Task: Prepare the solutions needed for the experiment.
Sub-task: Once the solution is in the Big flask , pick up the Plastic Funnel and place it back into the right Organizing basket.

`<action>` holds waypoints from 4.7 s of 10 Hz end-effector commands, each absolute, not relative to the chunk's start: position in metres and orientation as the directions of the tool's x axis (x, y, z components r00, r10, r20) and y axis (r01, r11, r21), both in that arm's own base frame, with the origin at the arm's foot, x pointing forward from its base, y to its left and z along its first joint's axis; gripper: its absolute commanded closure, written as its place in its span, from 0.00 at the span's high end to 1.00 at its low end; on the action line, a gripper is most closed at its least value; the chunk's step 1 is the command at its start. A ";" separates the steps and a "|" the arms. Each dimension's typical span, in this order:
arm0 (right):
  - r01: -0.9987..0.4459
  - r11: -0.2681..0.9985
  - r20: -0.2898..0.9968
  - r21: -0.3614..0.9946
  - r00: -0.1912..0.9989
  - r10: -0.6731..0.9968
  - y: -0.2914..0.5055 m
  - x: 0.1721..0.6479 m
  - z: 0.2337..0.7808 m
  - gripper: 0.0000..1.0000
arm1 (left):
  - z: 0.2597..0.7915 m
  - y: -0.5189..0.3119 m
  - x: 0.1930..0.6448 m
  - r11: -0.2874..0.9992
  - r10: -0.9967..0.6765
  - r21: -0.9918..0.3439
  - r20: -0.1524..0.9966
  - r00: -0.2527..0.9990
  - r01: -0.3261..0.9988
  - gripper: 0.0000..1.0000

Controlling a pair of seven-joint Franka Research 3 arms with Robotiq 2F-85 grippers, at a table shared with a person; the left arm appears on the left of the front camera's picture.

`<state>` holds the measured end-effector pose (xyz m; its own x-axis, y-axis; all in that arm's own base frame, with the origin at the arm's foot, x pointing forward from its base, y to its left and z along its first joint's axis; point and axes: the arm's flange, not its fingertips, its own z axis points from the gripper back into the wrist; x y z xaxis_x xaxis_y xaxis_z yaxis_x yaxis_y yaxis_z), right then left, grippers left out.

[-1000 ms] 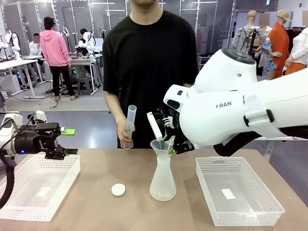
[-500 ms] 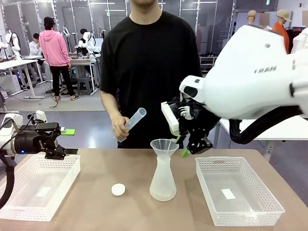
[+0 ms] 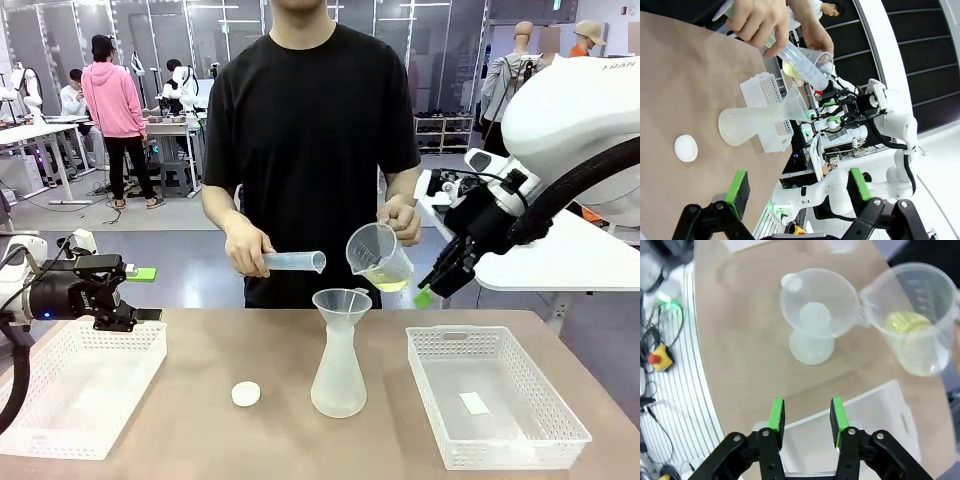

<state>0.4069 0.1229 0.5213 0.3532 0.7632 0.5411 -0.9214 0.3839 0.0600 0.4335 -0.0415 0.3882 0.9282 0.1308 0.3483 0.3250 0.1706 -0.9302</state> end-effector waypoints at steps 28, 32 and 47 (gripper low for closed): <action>0.058 0.286 -0.012 0.956 0.987 -0.162 -0.014 0.454 0.413 0.48 | 0.391 -0.044 0.434 0.142 0.153 -0.933 0.351 0.924 0.331 1.00; 0.077 0.290 -0.035 0.954 0.988 -0.149 -0.016 0.456 0.413 0.48 | 0.391 -0.044 0.434 0.142 0.153 -0.933 0.351 0.924 0.331 1.00; 0.077 0.290 -0.035 0.954 0.988 -0.149 -0.016 0.456 0.413 0.48 | 0.391 -0.044 0.434 0.142 0.153 -0.933 0.351 0.924 0.331 1.00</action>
